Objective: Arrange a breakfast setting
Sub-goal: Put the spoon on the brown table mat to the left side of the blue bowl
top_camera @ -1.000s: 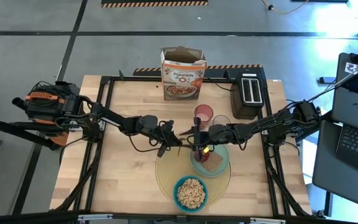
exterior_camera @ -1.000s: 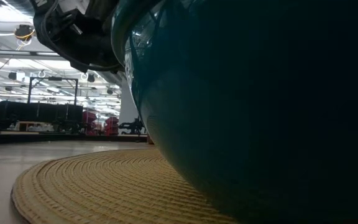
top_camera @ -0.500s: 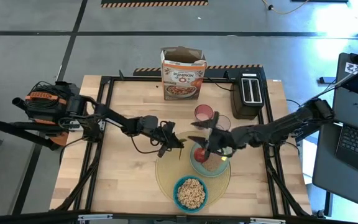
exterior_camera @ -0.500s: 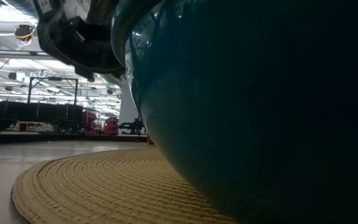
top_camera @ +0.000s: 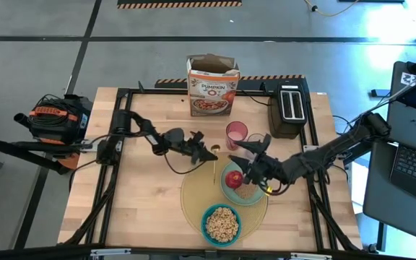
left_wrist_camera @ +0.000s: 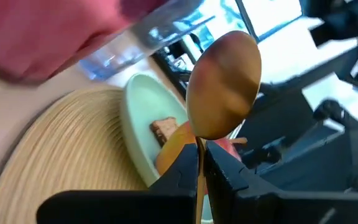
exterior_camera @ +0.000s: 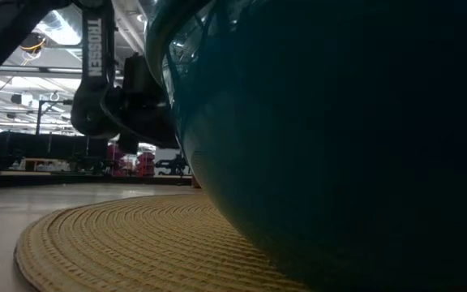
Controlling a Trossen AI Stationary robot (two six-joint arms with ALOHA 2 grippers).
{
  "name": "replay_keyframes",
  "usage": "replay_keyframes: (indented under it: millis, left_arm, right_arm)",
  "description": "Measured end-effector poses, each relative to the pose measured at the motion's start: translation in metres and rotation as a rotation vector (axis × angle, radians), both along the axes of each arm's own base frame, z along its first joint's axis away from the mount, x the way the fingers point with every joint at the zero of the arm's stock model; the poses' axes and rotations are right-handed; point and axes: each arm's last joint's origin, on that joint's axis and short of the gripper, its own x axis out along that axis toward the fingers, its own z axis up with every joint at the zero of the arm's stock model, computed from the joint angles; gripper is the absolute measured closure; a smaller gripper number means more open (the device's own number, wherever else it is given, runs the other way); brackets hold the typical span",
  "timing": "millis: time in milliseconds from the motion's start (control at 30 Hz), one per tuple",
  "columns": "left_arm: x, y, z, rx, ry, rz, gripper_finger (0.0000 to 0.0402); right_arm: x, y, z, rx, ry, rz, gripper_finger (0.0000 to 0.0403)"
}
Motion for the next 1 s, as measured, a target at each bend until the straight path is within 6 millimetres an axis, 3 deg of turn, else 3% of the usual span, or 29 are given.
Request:
replay_keyframes:
  millis: [167, 433, 700, 833, 1000]
  left_arm:
    - [0.000, 0.000, -0.004, -0.135, 0.041, 0.015, 0.0398]
    - [0.003, -0.018, -0.008, -0.303, 0.138, 0.071, 0.0398]
    - [0.002, -0.015, -0.010, -0.352, 0.183, 0.036, 0.0398]
    - [0.001, -0.012, 0.000, -0.248, 0.170, 0.000, 0.0398]
    - [-0.003, -0.010, 0.020, 0.070, 0.165, -0.016, 0.0398]
  right_arm:
    - [-0.003, 0.001, 0.000, -0.041, 0.020, -0.084, 0.0155]
    - [-0.003, -0.001, 0.000, -0.059, 0.031, -0.148, 0.0155]
    - [-0.004, -0.002, 0.000, -0.065, 0.037, -0.177, 0.0155]
    - [-0.004, -0.003, 0.000, -0.069, 0.041, -0.201, 0.0155]
    - [-0.004, -0.003, 0.000, -0.074, 0.048, -0.207, 0.0155]
